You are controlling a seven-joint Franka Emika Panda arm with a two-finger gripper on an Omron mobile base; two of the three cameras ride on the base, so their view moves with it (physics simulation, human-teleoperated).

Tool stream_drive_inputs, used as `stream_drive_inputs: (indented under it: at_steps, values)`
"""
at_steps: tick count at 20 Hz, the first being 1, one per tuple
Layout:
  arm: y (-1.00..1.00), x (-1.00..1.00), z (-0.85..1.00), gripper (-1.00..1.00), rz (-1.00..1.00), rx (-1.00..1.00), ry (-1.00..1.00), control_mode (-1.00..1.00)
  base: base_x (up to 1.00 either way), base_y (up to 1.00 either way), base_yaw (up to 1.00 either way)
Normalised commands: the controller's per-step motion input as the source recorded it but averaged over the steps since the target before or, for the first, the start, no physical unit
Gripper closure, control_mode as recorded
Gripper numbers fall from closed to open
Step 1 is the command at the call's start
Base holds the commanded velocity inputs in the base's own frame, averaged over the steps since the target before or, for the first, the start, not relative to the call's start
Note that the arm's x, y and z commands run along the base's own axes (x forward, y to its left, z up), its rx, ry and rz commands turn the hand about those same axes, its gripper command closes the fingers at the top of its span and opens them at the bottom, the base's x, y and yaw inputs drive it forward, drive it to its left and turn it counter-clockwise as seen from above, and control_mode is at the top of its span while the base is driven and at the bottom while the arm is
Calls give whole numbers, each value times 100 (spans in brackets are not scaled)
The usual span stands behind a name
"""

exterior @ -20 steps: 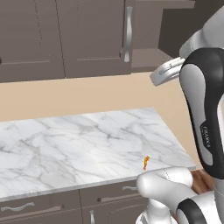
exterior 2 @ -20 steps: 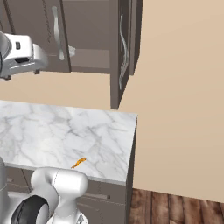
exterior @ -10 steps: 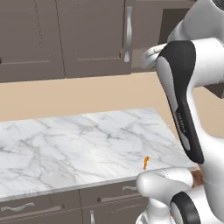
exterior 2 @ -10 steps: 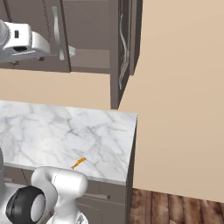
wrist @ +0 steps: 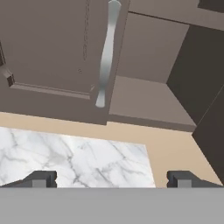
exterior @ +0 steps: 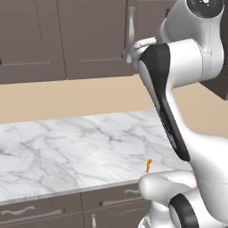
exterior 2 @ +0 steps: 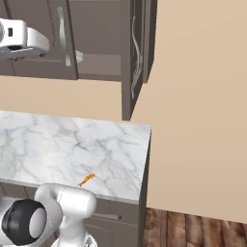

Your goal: Retrieve the tupperware from the cabinet, then place the raw meat into the tupperware to avoid contamination.

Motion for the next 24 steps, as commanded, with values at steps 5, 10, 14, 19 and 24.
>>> stream_drive_inputs:
  at_steps: [5,10,14,19,24]
  values:
    - [-6,48,0,-100,0,0,0,-100,0,0,0]
    - [0,46,0,-100,0,0,0,-100,0,0,0]
    - [0,59,0,-100,0,0,0,-100,0,0,0]
    - [0,61,0,-100,0,0,0,-100,0,0,0]
    - [0,56,0,-100,0,0,0,-100,0,0,0]
